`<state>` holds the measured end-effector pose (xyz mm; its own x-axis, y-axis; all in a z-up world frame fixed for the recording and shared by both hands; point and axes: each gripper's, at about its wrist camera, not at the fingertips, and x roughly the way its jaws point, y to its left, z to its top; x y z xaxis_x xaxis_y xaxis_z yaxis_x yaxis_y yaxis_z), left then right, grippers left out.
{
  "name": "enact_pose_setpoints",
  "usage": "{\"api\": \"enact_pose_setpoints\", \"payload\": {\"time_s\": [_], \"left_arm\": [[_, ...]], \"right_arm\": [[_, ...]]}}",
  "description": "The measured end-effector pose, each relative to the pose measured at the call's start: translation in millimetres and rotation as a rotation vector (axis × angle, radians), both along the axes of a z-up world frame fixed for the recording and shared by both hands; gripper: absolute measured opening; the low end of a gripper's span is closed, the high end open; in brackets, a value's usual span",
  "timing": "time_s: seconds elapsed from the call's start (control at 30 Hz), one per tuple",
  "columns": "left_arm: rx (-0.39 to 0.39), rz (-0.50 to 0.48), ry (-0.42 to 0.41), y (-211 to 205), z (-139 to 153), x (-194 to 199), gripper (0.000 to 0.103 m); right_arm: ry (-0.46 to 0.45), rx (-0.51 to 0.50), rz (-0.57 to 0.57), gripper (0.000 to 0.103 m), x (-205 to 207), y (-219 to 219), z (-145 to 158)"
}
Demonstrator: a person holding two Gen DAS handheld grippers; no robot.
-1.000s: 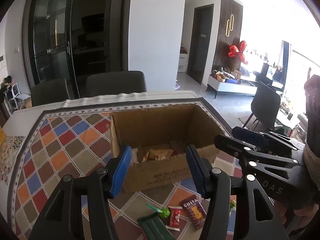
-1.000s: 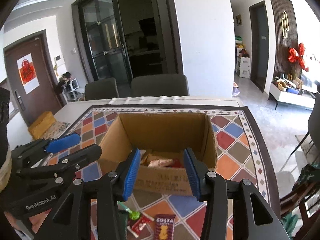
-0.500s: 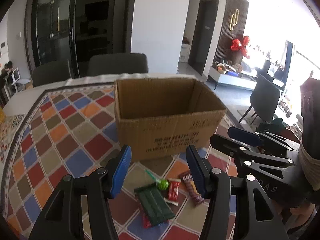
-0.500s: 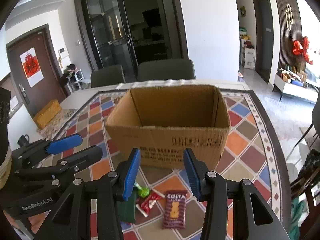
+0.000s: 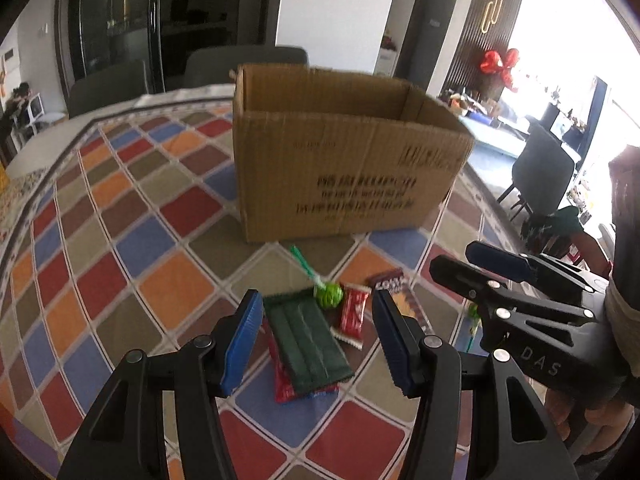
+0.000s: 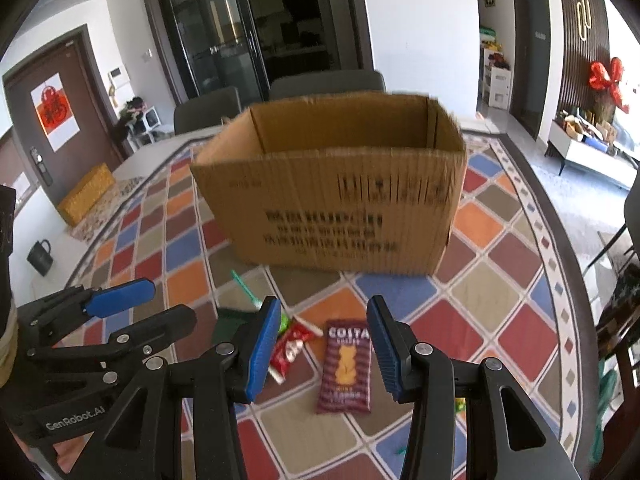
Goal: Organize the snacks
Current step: 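Move both open tools back from the box to the remaining snacks, then grasp the green packet with the left tool while the right tool grasps the COSTA packet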
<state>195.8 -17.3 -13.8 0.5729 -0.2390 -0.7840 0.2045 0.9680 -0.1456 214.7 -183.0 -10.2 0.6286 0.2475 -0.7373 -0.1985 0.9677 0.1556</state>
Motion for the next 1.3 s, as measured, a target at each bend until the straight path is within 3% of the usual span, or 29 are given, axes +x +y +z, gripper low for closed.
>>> {"api": "enact_pose_setpoints", "payload": {"time_s": [0.57,1.3], "left_arm": [[0.028,0.015,0.154,-4.4,-57.6,16.2,0.056],[0.061,0.075,0.19,-9.2,-85.9,31.0,0.054]], "right_arm": [[0.173,-0.025,-0.001,0.046,2.7,-0.5,-62.1],[0.222,-0.033,-0.01,0.046,17.1,2.6,-86.4]]}}
